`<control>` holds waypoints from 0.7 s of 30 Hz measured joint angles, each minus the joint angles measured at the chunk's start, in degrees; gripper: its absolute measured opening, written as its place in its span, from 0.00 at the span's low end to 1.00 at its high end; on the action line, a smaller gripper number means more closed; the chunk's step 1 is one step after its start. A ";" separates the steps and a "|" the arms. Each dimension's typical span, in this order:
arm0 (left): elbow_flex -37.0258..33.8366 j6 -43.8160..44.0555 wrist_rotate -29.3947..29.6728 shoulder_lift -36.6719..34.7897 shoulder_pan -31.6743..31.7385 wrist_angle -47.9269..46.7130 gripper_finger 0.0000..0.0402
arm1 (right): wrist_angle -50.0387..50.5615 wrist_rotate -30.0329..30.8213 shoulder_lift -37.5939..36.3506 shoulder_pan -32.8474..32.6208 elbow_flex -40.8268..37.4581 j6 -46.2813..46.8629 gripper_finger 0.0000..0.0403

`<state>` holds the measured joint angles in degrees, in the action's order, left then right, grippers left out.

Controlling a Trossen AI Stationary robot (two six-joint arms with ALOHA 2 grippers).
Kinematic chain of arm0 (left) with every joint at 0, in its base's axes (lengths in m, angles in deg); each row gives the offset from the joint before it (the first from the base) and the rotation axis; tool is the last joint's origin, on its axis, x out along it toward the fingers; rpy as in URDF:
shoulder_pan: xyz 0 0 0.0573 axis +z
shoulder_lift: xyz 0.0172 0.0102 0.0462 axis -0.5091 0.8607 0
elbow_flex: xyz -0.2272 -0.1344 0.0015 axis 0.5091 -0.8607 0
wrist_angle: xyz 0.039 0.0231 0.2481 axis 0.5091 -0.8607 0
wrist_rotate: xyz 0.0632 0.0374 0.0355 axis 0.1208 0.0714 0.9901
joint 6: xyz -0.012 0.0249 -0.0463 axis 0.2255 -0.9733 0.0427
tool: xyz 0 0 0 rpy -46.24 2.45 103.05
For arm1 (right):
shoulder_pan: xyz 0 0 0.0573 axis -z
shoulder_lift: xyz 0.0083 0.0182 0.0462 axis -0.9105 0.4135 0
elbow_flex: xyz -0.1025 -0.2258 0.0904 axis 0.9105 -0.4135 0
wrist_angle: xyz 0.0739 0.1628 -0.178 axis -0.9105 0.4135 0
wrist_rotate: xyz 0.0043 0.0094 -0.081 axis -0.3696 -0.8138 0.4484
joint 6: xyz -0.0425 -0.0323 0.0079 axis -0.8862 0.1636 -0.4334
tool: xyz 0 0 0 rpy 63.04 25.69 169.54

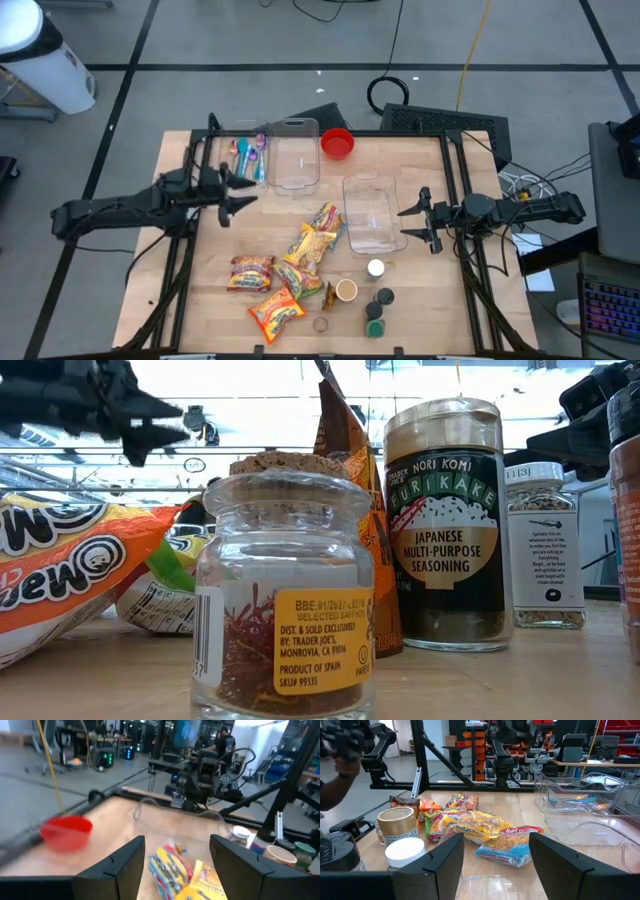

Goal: Pick & Place Food Item
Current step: Put the red noodle pack into the top right transparent bin

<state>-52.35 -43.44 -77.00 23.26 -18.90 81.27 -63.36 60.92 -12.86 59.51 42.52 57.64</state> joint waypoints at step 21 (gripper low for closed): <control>13.71 7.90 9.34 21.95 -31.31 -28.59 0.57 | 0.00 0.02 0.00 0.01 0.00 0.00 0.53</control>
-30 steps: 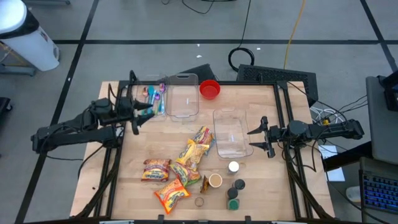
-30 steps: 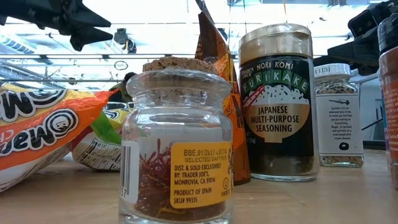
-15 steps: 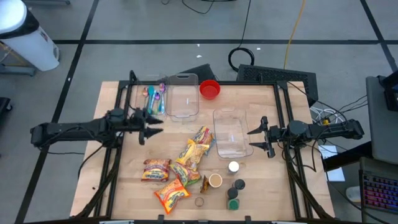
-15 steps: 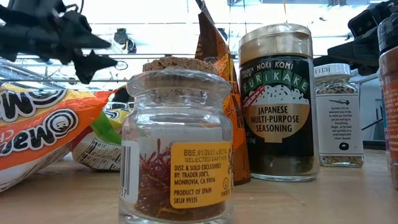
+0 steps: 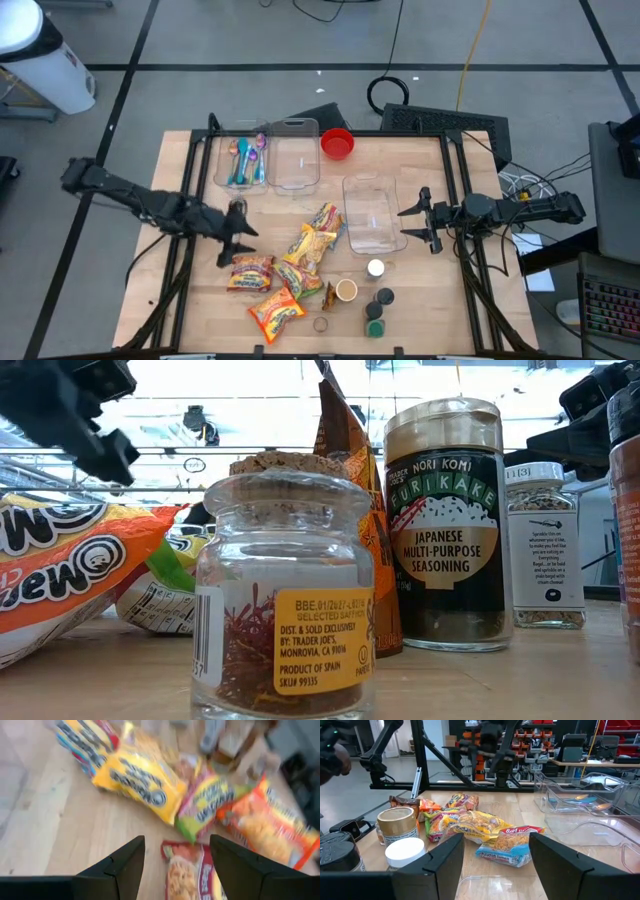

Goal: Pick & Place Food Item
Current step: Put the red noodle pack into the top right transparent bin

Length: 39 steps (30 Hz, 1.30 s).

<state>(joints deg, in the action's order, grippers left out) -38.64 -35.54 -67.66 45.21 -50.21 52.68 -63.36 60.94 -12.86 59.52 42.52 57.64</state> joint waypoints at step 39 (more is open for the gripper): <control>-0.12 14.91 5.51 20.11 -12.79 2.81 0.04 | -0.01 -0.02 0.00 0.00 0.00 0.00 0.54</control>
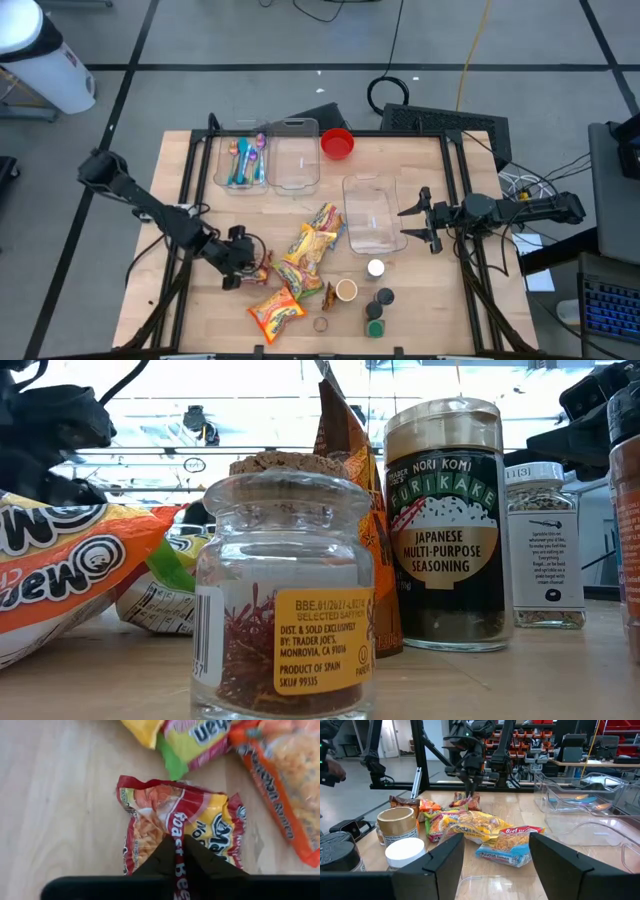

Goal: Pick & Place Food Item
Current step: Put the red noodle pack into the top right transparent bin

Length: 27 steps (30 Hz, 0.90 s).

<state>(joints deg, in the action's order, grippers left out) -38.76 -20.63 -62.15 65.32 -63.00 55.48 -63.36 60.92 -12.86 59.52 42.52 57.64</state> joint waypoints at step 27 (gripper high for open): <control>9.71 -48.33 16.34 -17.08 23.30 18.37 0.06 | 0.01 0.02 0.00 -0.01 0.00 0.00 0.54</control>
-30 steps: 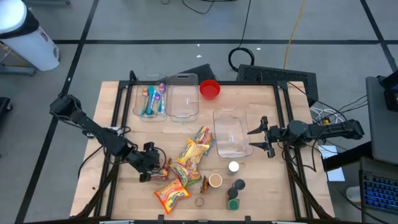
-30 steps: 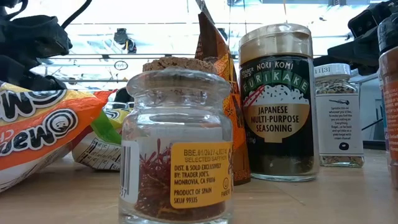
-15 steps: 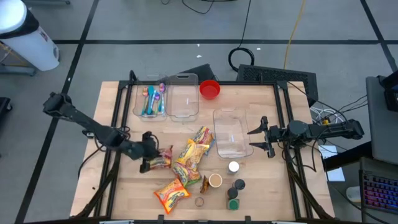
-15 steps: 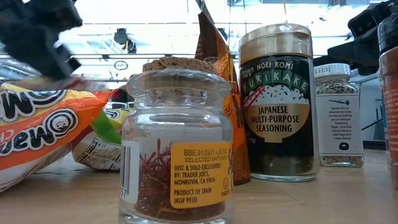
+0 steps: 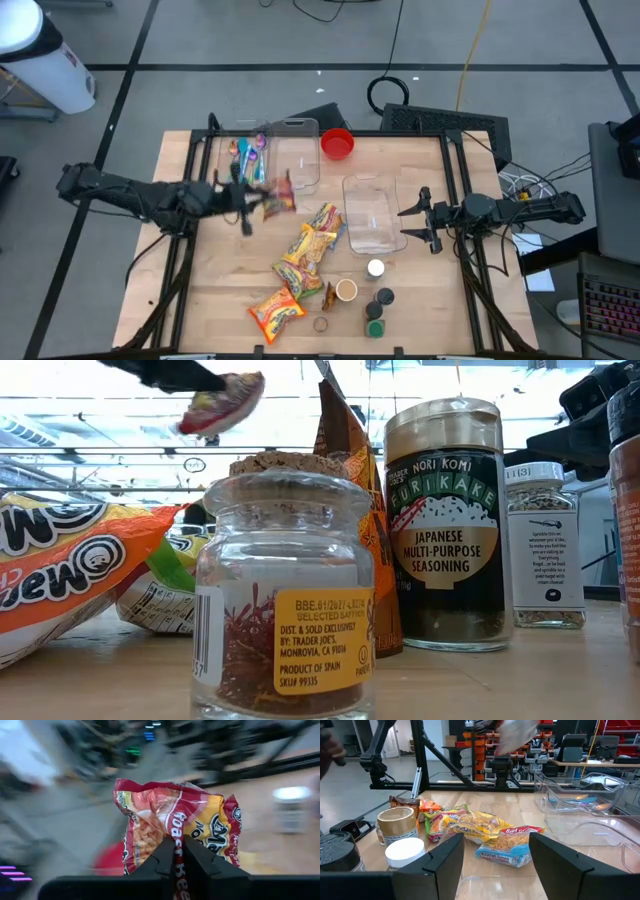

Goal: Pick & Place Food Item
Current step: Put the red noodle pack into the top right transparent bin

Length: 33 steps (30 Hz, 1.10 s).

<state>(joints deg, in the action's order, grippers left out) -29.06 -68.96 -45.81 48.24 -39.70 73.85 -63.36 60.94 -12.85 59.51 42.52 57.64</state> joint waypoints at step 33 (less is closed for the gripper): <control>5.46 -42.50 -9.91 46.15 43.58 31.70 0.02 | 0.00 -0.01 0.00 0.00 0.00 0.00 0.54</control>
<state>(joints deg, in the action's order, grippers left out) -23.59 -111.46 -55.72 94.40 3.88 105.56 -63.36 60.93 -12.86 59.51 42.52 57.64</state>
